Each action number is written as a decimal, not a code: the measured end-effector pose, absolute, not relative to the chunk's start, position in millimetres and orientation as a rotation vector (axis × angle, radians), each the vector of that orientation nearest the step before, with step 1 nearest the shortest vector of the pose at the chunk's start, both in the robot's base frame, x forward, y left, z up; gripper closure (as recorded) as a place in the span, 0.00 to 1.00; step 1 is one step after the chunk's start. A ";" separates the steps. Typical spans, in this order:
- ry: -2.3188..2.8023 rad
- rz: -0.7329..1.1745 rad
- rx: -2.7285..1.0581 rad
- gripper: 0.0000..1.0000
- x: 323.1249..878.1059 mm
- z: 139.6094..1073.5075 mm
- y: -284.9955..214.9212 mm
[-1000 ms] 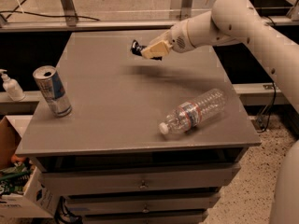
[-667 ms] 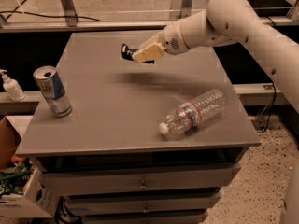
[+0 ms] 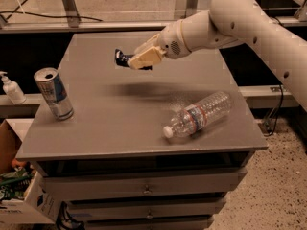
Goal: Move rxbar blueberry near redbull can
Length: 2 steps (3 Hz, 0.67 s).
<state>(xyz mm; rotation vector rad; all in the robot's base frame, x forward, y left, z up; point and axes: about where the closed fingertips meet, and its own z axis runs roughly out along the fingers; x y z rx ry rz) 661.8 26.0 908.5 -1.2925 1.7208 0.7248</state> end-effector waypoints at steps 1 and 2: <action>1.708 0.752 -1.318 1.00 644.5 903.1 33.3; 1.682 0.802 -1.361 1.00 618.1 893.1 46.6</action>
Offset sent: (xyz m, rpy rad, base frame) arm -0.0777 0.0321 -0.0268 0.0275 0.0364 0.1502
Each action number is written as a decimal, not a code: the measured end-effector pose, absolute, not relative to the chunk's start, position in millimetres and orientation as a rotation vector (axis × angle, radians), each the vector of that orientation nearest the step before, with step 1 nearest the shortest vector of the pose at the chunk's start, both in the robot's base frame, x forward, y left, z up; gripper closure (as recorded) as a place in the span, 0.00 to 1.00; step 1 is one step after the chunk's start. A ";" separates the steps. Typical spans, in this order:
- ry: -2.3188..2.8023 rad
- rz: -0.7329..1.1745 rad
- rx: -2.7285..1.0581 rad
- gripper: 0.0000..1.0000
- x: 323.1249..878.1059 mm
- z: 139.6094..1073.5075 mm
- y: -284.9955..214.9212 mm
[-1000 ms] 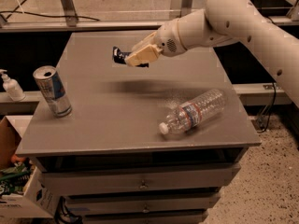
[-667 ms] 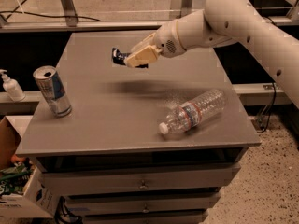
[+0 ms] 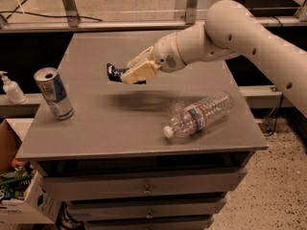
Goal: Move rxbar blueberry near redbull can
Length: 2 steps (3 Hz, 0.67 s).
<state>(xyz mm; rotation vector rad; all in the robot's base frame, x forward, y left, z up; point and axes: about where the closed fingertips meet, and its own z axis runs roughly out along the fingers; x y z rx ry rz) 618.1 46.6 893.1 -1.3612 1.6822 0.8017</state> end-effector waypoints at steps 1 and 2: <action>1.642 0.843 -1.436 1.00 593.1 883.3 71.4; 1.609 0.857 -1.513 1.00 578.6 872.1 97.7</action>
Offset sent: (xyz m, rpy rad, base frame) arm -0.0553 0.0792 -0.0339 -0.0531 -0.0197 0.2153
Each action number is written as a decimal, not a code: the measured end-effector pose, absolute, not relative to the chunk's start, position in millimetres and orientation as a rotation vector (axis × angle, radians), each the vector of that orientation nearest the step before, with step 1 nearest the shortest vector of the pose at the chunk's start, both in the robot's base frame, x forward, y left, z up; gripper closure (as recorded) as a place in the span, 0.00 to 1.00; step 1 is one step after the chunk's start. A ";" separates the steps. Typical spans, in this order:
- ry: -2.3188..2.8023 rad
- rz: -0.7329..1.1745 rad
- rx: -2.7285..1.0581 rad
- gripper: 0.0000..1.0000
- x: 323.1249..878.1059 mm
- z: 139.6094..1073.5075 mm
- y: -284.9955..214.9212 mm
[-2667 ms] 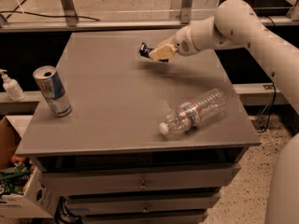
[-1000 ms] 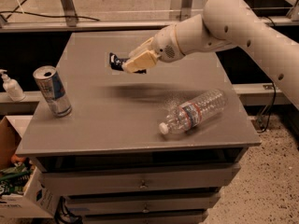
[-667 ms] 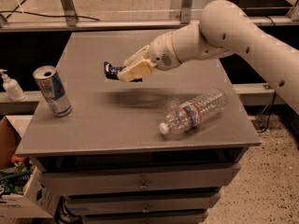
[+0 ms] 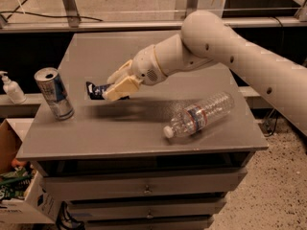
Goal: Move rxbar blueberry near redbull can
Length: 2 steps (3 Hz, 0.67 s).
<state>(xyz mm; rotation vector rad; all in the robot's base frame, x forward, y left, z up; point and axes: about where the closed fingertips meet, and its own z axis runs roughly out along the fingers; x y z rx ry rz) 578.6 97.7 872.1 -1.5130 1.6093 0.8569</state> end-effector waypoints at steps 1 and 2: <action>1.588 0.864 -1.567 1.00 570.9 860.4 118.9; 1.579 0.866 -1.591 1.00 567.5 849.6 129.9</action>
Offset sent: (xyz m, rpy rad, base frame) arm -0.0127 0.0412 -0.0351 -0.0363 -0.0145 0.0774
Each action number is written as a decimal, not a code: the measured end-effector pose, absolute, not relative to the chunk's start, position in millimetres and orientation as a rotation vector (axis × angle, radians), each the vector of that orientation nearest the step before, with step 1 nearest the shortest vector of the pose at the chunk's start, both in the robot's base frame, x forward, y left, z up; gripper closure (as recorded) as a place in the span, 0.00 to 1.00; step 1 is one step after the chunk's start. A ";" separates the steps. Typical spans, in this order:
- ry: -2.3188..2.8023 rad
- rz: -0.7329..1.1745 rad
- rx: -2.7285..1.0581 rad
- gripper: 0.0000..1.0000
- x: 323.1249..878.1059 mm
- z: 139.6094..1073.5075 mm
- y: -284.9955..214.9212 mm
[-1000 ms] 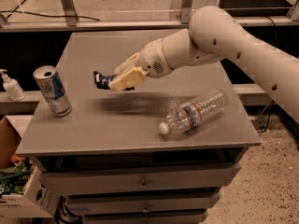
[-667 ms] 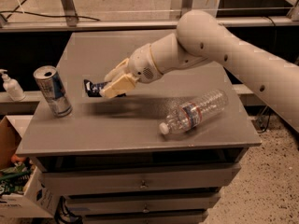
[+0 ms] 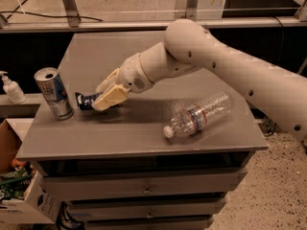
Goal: Move rxbar blueberry near redbull can
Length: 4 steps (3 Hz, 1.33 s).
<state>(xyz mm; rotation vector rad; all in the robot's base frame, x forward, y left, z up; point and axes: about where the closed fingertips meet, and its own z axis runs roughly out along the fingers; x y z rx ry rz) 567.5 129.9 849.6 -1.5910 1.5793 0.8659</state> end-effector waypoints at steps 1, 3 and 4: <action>1.564 0.876 -1.594 1.00 564.2 840.5 134.8; 1.542 0.902 -1.591 0.82 557.5 825.7 142.4; 1.541 0.910 -1.589 0.58 556.1 821.9 143.8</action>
Offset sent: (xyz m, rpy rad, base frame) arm -0.0098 0.0123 -0.0261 0.0479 -0.0040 0.0255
